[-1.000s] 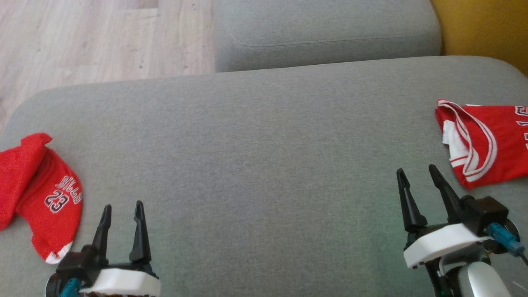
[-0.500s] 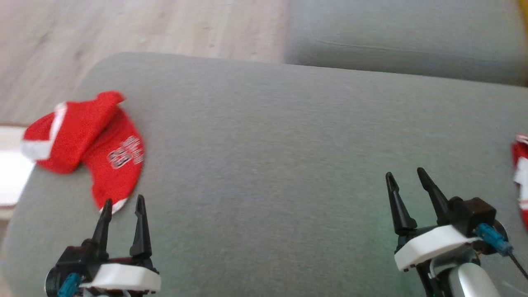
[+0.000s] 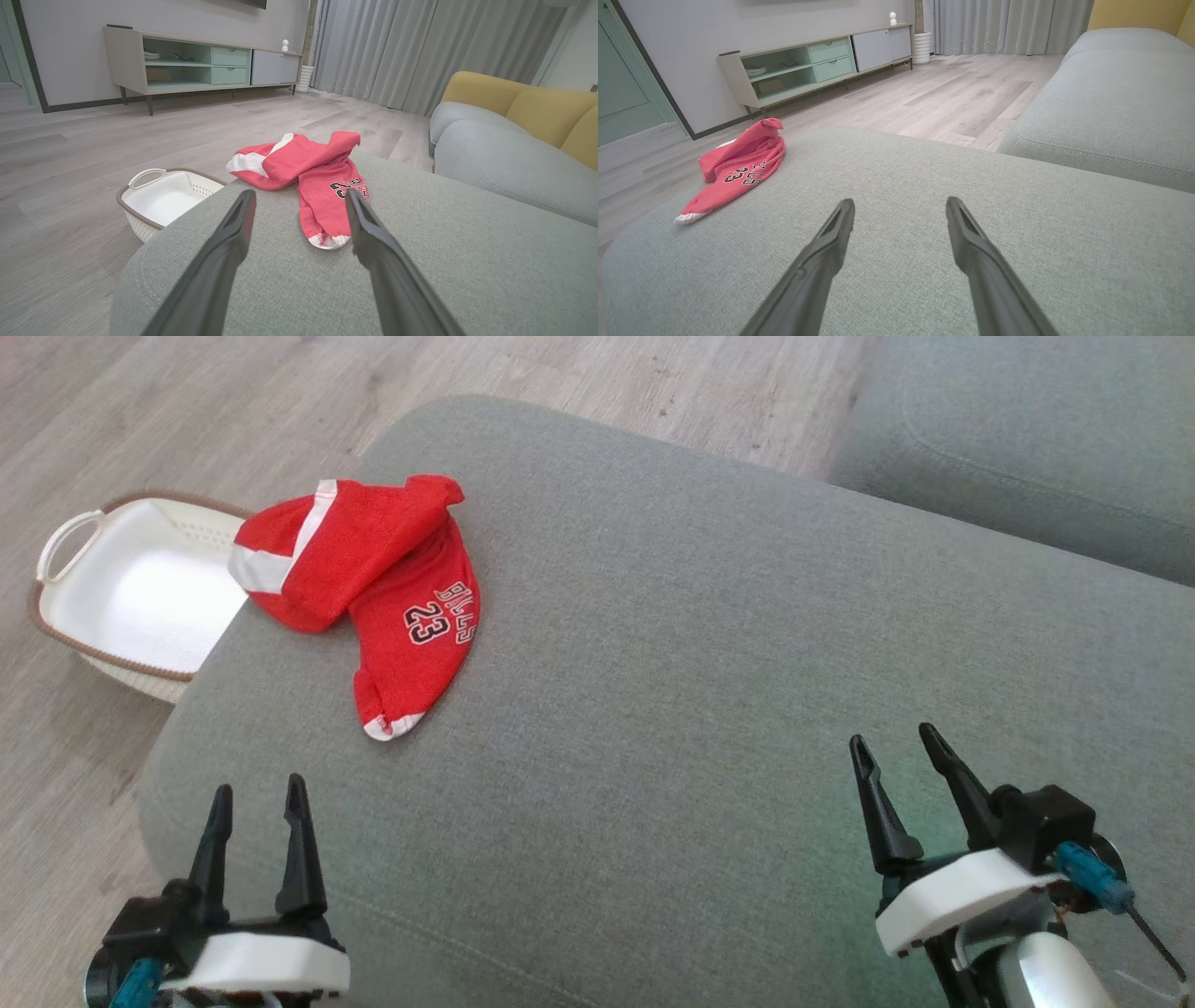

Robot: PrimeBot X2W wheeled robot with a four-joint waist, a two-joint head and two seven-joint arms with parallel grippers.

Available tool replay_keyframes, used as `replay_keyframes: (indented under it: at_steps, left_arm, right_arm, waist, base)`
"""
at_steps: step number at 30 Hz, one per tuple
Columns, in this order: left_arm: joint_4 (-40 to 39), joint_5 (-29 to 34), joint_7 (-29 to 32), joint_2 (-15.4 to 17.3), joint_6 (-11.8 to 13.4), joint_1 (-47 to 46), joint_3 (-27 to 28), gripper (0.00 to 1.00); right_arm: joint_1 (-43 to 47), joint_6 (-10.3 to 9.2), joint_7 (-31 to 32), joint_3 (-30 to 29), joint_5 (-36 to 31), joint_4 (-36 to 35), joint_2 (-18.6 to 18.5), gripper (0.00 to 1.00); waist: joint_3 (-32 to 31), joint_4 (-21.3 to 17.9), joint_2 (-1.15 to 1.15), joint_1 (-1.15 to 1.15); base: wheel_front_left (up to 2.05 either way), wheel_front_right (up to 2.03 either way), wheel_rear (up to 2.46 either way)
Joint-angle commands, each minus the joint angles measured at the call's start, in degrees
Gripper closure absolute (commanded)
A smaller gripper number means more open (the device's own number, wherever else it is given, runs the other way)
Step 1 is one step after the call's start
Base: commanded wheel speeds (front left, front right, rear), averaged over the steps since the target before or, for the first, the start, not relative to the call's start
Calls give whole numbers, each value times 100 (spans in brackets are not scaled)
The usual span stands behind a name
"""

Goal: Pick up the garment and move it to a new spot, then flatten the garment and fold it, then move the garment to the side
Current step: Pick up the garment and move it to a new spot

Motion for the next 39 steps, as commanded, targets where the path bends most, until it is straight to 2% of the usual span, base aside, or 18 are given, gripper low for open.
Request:
replay_keyframes:
  at_steps: [1,9,16,23,25,31,39]
  left_arm:
    - [-216,-28,-30,87,-6,-181,243,0]
    - [-563,-191,136,195,34,-460,411,0]
    - [-936,-563,1163,690,20,-1474,716,0]
    - [-94,-1258,2273,1166,-41,-2851,1143,0]
    - [147,-1515,2479,1325,-128,-3172,1328,0]
    - [846,-1629,2894,2076,-220,-3680,1630,0]
    - [1845,-1963,3840,2393,-229,-4089,1645,0]
  right_arm:
    - [-281,40,-20,134,10,-174,-24,0]
    - [-307,40,-6,123,11,-241,-61,0]
    - [-458,40,61,116,-26,-452,-112,0]
    - [-735,40,270,210,-127,-857,-294,0]
    - [-840,40,347,255,-159,-1016,-353,0]
    - [-1089,40,497,243,-275,-1520,-474,0]
    - [-1177,40,517,231,-333,-1948,-518,0]
  waist:
    - [21,12,0,0]
    - [163,-92,0,0]
    - [616,-416,0,0]
    - [1469,-1051,0,0]
    - [1793,-1288,0,0]
    - [2677,-1920,0,0]
    - [3291,-2393,0,0]
  base:
    - [0,0,0]
    - [0,0,0]
    - [0,0,0]
    - [0,0,0]
    - [0,0,0]
    - [0,0,0]
    - [0,0,0]
